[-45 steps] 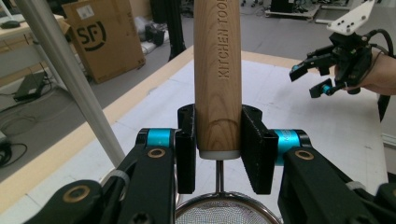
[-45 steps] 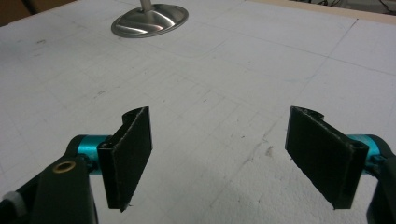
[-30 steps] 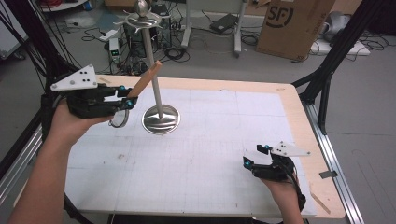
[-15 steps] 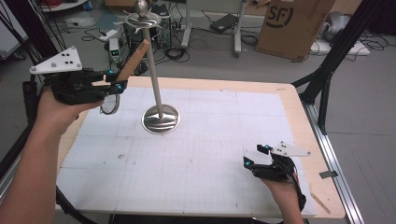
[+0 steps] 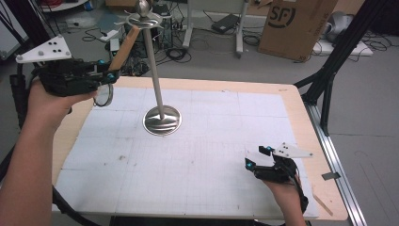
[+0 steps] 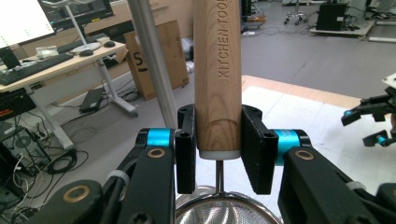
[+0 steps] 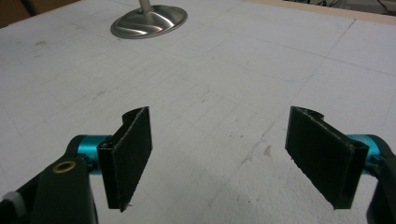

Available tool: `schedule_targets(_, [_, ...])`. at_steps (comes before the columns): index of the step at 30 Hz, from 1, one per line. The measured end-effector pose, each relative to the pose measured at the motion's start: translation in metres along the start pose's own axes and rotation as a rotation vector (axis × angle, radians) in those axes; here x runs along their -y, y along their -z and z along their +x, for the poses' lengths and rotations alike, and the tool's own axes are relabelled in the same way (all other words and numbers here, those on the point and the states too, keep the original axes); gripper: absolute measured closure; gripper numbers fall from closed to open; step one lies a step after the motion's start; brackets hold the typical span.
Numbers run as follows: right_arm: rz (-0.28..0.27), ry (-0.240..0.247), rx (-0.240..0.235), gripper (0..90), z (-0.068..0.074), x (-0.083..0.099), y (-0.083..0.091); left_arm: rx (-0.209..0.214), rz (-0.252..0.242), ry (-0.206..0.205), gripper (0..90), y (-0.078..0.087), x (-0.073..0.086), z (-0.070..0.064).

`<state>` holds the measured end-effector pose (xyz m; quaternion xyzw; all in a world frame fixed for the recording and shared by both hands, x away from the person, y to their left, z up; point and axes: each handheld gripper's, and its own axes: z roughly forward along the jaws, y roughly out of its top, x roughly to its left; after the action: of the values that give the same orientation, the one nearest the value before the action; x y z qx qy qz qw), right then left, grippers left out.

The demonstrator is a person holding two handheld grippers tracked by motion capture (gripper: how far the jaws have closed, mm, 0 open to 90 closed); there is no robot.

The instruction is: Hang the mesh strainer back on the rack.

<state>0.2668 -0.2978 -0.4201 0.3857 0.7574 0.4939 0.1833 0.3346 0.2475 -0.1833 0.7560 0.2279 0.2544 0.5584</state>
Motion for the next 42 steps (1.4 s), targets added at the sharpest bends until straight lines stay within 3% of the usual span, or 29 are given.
schedule_targets(5, [0.0,-0.002,-0.001,22.0,0.0,0.0,0.0,-0.028,0.023,0.005,69.0,-0.004,0.002,0.003])
schedule_targets(20, [-0.002,-0.006,0.0,22.0,-0.001,0.001,0.002,-0.055,0.05,0.021,69.1,-0.015,0.007,0.01])
schedule_targets(30, [-0.004,0.0,0.004,22.0,-0.002,0.001,0.002,-0.083,0.064,0.071,69.1,-0.022,0.013,0.025])
schedule_targets(42, [-0.004,-0.008,0.003,22.0,-0.002,0.001,0.003,-0.064,0.099,0.09,69.0,-0.044,0.018,0.024])
